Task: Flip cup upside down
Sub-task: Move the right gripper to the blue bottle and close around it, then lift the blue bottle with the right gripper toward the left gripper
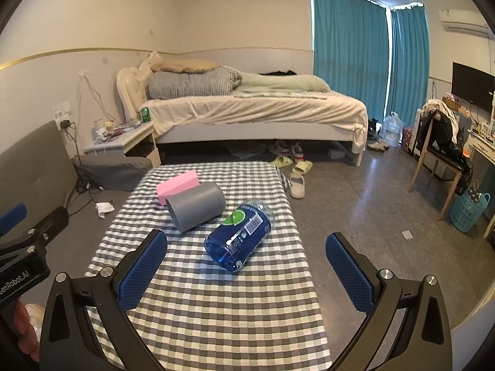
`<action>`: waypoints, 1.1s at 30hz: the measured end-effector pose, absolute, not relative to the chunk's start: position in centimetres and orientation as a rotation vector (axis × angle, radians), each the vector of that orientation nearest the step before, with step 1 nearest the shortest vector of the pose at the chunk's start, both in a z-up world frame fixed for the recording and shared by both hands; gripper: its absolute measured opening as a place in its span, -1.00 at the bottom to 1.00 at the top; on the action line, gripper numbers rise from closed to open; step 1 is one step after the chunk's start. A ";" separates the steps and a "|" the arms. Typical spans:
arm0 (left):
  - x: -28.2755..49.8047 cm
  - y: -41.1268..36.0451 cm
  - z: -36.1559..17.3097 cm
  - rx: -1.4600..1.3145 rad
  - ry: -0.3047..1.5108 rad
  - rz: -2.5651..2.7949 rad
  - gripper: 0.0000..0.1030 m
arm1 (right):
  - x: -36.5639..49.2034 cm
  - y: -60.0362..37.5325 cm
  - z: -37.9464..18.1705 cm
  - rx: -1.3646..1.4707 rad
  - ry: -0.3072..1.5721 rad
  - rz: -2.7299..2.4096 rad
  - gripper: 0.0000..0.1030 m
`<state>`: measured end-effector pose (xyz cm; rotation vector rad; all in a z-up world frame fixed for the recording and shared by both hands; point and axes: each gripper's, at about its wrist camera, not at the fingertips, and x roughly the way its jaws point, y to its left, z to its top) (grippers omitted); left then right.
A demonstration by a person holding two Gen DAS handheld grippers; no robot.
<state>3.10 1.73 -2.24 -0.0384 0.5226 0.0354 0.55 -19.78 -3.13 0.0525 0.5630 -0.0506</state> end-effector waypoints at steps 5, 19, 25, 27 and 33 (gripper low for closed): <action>5.2 2.5 -4.3 -0.027 0.552 0.076 1.00 | 3.4 -19.1 -5.0 0.096 0.626 -0.077 0.99; 10.4 2.3 -9.7 -0.036 0.652 0.050 1.00 | 12.8 -17.1 -12.4 0.100 0.806 -0.142 0.82; 11.1 2.4 -10.7 -0.048 0.684 0.056 1.00 | 14.0 -17.6 -14.2 0.118 0.868 -0.117 0.49; 10.9 2.2 -10.5 -0.045 0.686 0.053 1.00 | 13.7 -17.4 -14.3 0.102 0.867 -0.108 0.46; 9.9 2.3 -10.1 -0.069 0.715 0.049 1.00 | 10.4 -16.7 -13.9 0.050 0.888 -0.036 0.45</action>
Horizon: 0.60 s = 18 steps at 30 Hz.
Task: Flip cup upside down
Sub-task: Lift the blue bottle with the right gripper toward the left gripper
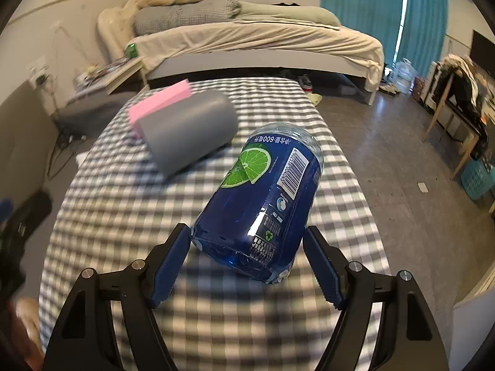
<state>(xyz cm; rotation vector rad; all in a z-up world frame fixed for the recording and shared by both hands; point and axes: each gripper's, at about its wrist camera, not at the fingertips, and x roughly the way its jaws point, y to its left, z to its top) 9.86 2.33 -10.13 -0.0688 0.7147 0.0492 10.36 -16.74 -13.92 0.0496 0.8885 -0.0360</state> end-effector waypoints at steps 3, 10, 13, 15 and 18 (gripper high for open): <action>8.7 2.6 -9.9 -0.095 0.727 0.042 1.00 | 8.2 -16.3 -13.5 0.017 0.889 -0.009 0.45; 5.8 2.6 -8.7 -0.111 0.733 0.020 1.00 | 2.4 -14.0 -12.8 -0.038 0.907 0.048 0.44; 4.4 2.7 -8.2 -0.109 0.729 0.018 1.00 | 0.8 -12.9 -12.4 -0.067 0.903 0.060 0.44; 3.6 2.9 -8.1 -0.094 0.734 0.022 1.00 | 0.1 -12.6 -12.2 -0.067 0.898 0.062 0.44; 2.8 3.0 -8.0 -0.063 0.752 0.035 1.00 | 0.0 -12.8 -12.3 -0.050 0.909 0.066 0.48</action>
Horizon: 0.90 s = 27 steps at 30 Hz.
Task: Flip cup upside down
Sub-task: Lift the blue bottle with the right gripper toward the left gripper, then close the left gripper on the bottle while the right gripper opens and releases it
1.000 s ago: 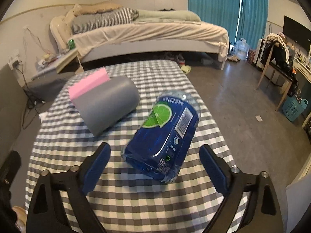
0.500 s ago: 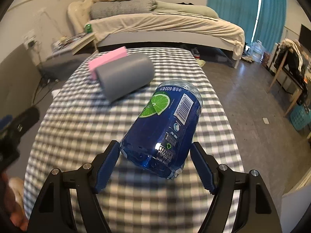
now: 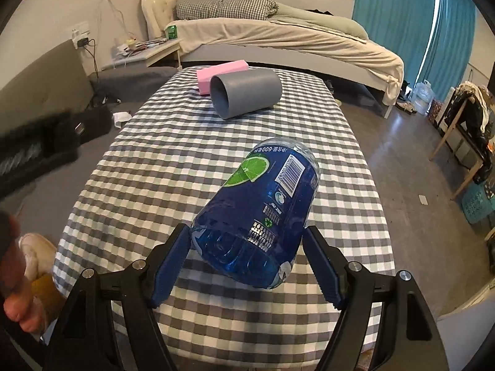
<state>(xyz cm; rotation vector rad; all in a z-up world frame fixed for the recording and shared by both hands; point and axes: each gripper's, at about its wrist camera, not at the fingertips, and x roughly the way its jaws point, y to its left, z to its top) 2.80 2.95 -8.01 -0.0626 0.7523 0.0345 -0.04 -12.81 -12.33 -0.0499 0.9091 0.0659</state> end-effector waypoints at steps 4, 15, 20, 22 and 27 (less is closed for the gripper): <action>1.9 3.1 -7.3 -0.028 0.754 0.048 1.00 | 0.8 -13.2 -13.3 -0.003 0.995 0.094 0.49; 2.4 1.3 -5.2 -0.025 0.766 0.038 1.00 | -3.5 -16.5 -7.5 -0.036 0.854 0.135 0.67; 3.3 -2.3 -5.9 0.025 0.812 -0.010 1.00 | -2.5 -21.5 -6.0 -0.004 0.819 0.039 0.67; 3.6 -4.3 -6.5 0.064 0.830 -0.041 1.00 | -1.4 -23.4 -5.8 -0.011 0.809 -0.004 0.67; 4.8 -8.0 -8.0 0.105 0.891 -0.111 1.00 | 1.0 -25.5 -6.3 0.002 0.827 0.001 0.67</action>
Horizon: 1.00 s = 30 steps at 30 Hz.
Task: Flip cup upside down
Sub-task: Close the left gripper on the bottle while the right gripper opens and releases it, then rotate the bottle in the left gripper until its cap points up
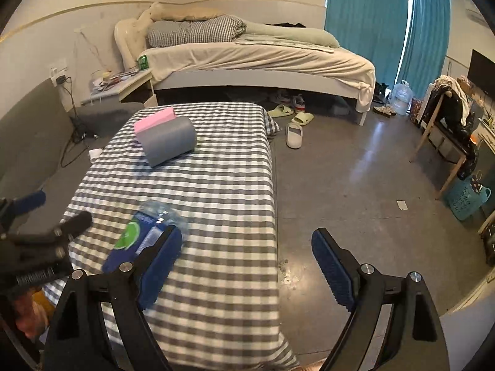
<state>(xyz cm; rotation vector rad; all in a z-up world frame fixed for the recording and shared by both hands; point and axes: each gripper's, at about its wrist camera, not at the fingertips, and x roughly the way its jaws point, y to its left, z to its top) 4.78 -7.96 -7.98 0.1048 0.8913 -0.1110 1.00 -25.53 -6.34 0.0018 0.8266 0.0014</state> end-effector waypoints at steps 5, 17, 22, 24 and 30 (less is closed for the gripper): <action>6.6 -10.2 -9.6 0.089 0.969 -0.188 1.00 | 2.9 -26.9 -7.6 0.006 0.862 0.016 0.67; 9.6 -12.1 -12.5 0.096 1.088 -0.255 0.97 | 6.9 -30.0 -8.8 0.060 0.875 -0.003 0.67; 10.6 -12.5 -13.3 0.078 1.143 -0.308 0.85 | 7.4 -29.6 -9.5 0.035 0.876 -0.022 0.67; 11.1 -12.6 -13.9 0.051 1.180 -0.326 0.84 | 7.5 -29.3 -9.4 0.026 0.868 -0.018 0.67; 11.7 -11.9 -15.1 -0.057 1.278 -0.352 0.38 | 7.3 -28.9 -9.2 0.018 0.859 -0.008 0.67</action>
